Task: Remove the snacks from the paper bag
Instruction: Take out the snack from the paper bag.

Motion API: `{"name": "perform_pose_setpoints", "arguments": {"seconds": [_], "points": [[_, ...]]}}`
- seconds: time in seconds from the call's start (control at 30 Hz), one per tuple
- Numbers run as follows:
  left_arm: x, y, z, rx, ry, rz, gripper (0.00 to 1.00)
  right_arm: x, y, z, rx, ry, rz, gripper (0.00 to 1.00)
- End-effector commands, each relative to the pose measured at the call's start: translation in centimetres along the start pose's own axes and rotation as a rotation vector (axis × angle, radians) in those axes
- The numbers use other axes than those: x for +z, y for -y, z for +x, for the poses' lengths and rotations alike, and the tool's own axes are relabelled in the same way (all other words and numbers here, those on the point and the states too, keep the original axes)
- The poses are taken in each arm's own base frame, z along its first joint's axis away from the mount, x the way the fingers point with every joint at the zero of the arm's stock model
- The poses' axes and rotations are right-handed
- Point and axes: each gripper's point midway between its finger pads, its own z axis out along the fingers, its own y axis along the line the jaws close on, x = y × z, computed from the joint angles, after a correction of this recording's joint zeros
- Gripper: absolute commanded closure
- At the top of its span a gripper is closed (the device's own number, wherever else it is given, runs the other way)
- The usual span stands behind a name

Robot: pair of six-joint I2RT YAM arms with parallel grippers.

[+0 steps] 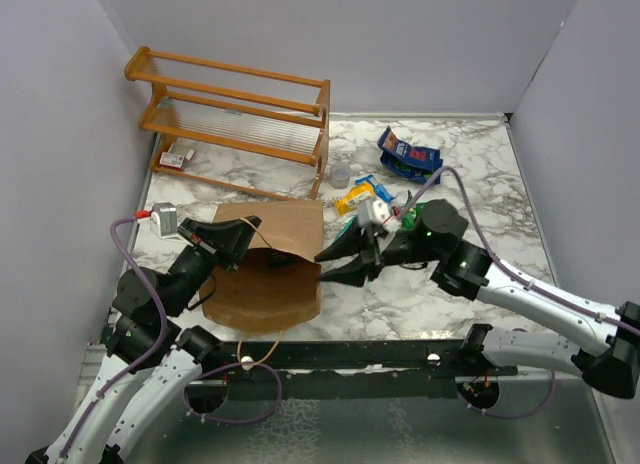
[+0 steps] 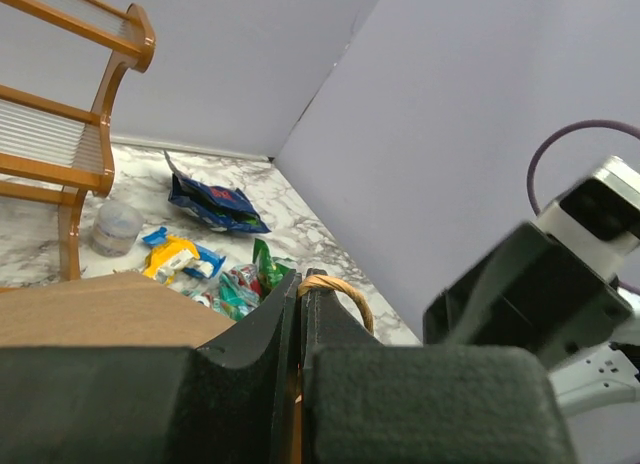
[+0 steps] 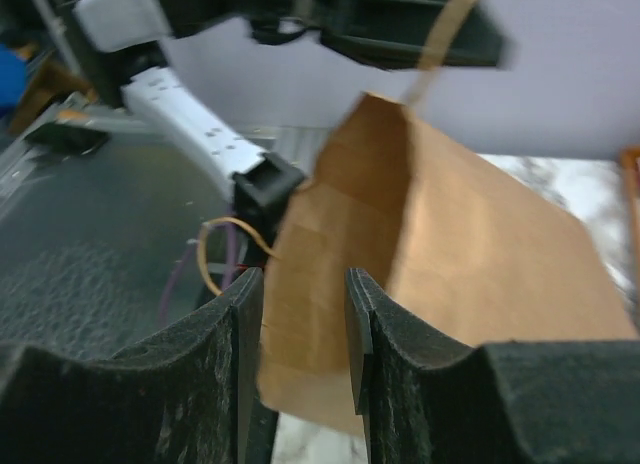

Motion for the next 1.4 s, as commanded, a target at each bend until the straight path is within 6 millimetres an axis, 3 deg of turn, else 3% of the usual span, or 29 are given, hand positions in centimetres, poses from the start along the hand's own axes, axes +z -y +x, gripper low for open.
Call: {"name": "perform_pose_setpoints", "arguments": {"seconds": [0.0, 0.17, 0.33, 0.47, 0.63, 0.9, 1.13, 1.27, 1.37], "points": [[0.3, 1.0, -0.6, -0.011, 0.016, 0.043, 1.0, 4.4, -3.0, 0.4, -0.092, -0.066, -0.036, 0.61], [0.1, 1.1, -0.8, -0.01, 0.01, 0.037, 1.0, 8.7, -4.5, 3.5, -0.209, -0.187, 0.047, 0.62], [-0.1, 1.4, -1.0, -0.01, 0.016, 0.044, 1.0, 10.8, -2.3, 7.3, -0.315, -0.338, 0.225, 0.64], [-0.6, 1.7, -1.4, -0.005, 0.021, 0.048, 1.0, 9.4, 1.5, 11.0, -0.375, -0.451, 0.432, 0.66], [-1.5, 1.6, -2.0, 0.005, 0.037, 0.026, 1.0, 7.3, 3.4, 12.3, -0.427, -0.474, 0.521, 0.67], [-2.3, 1.7, -2.5, -0.011, 0.063, 0.024, 1.0, 4.8, 7.5, 12.5, -0.37, -0.479, 0.638, 0.68], [-1.3, 3.4, -1.5, -0.028, 0.022, 0.132, 1.0, 2.7, 11.7, 12.4, -0.288, -0.418, 0.684, 0.68], [-0.1, 4.1, -0.7, -0.037, -0.014, 0.191, 1.0, 2.8, 13.2, 12.4, -0.262, -0.376, 0.666, 0.68], [0.9, 5.0, -0.5, -0.047, -0.031, 0.243, 1.0, 3.5, 13.1, 12.9, -0.219, -0.357, 0.625, 0.68]]}}
